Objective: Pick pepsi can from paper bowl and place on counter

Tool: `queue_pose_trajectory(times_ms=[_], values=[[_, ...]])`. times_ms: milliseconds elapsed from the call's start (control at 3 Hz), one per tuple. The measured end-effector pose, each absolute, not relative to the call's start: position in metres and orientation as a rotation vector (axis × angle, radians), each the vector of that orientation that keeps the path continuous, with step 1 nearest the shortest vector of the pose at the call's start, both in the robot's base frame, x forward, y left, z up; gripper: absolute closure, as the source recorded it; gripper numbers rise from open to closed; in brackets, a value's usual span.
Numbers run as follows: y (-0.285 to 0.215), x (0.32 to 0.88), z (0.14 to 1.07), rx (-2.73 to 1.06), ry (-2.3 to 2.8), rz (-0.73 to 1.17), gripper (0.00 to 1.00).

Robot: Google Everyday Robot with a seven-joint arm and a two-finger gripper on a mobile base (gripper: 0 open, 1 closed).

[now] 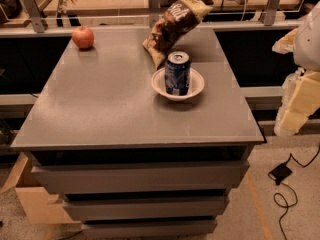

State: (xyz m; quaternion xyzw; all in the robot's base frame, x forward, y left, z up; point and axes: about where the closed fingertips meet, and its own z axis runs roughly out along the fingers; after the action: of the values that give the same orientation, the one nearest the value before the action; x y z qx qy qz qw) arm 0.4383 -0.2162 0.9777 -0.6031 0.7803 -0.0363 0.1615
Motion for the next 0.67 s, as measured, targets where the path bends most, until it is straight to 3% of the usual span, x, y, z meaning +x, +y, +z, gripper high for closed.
queue_pose_trajectory(times_ms=[667], values=[[-0.211, 0.463, 0.972, -1.642, 2.206, -0.053, 0.0]])
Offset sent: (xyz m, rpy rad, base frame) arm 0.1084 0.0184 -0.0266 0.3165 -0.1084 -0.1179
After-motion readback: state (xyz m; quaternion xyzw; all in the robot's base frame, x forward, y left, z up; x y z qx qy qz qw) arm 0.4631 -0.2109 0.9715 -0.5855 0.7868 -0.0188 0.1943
